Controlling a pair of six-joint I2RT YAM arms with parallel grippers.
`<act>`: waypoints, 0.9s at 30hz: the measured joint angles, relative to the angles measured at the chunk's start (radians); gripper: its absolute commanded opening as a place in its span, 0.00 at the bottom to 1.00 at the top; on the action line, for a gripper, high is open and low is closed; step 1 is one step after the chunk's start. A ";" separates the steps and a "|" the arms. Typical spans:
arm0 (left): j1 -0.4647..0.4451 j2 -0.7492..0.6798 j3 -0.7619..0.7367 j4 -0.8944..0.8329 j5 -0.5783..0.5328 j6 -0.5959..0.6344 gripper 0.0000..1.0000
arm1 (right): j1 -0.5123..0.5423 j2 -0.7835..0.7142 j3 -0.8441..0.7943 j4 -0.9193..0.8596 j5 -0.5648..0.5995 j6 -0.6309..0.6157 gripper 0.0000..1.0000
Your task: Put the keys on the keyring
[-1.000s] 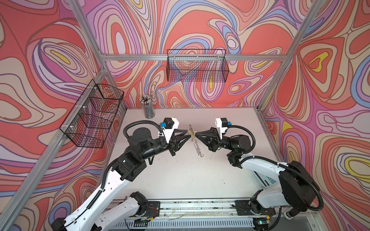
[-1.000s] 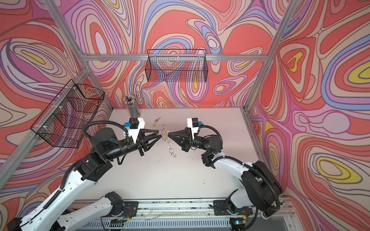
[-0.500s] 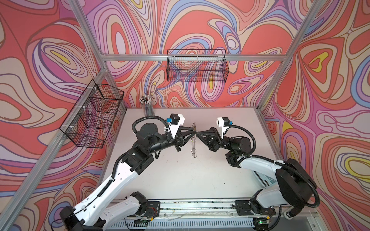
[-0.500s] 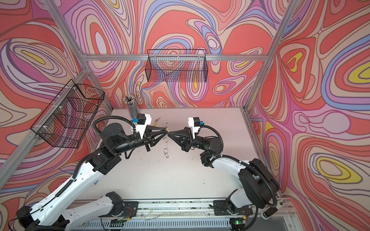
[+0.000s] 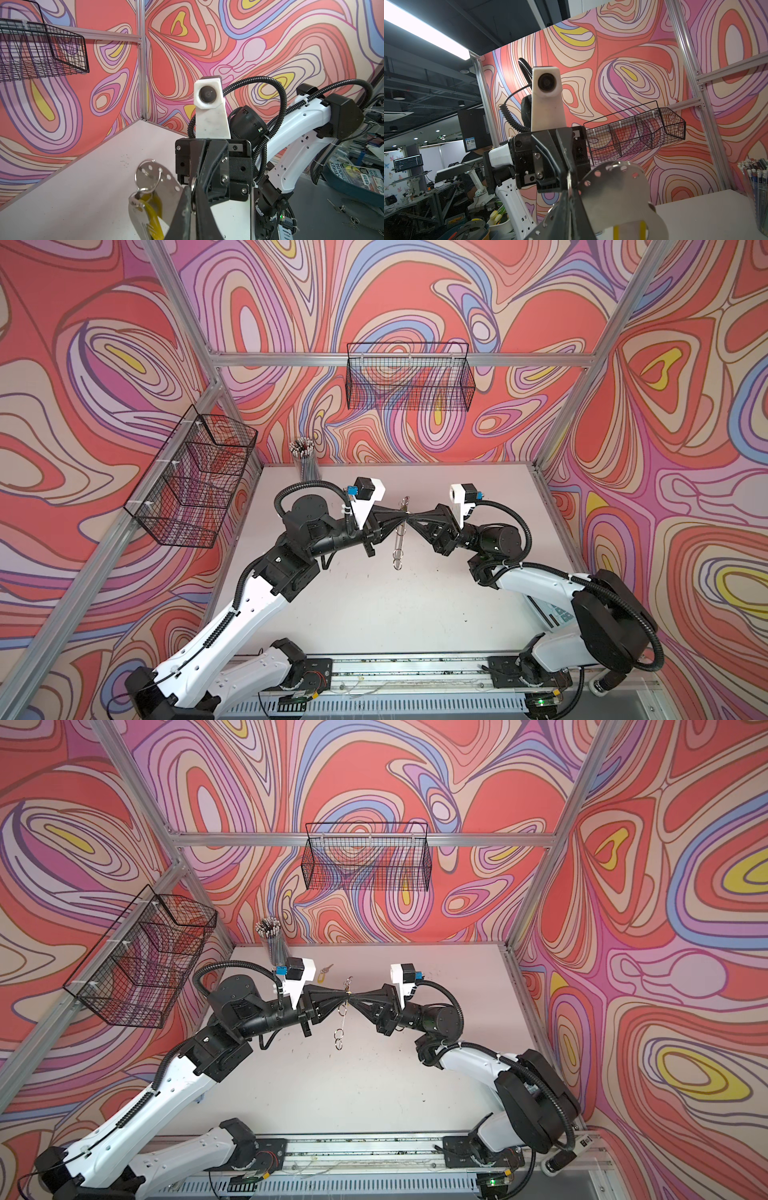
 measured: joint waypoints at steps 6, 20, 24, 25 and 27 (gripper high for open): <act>0.004 0.002 0.001 0.000 0.008 0.003 0.00 | 0.000 0.000 0.001 0.000 0.002 0.000 0.00; 0.006 0.065 0.196 -0.344 -0.005 0.175 0.00 | -0.045 -0.161 -0.015 -0.345 0.000 -0.200 0.35; 0.007 0.096 0.276 -0.482 -0.012 0.251 0.00 | -0.058 -0.239 0.012 -0.636 -0.005 -0.376 0.33; 0.007 0.099 0.284 -0.511 -0.013 0.267 0.00 | -0.058 -0.251 0.030 -0.714 -0.005 -0.423 0.32; 0.007 0.101 0.288 -0.560 -0.014 0.294 0.00 | -0.058 -0.266 0.069 -0.846 -0.007 -0.502 0.31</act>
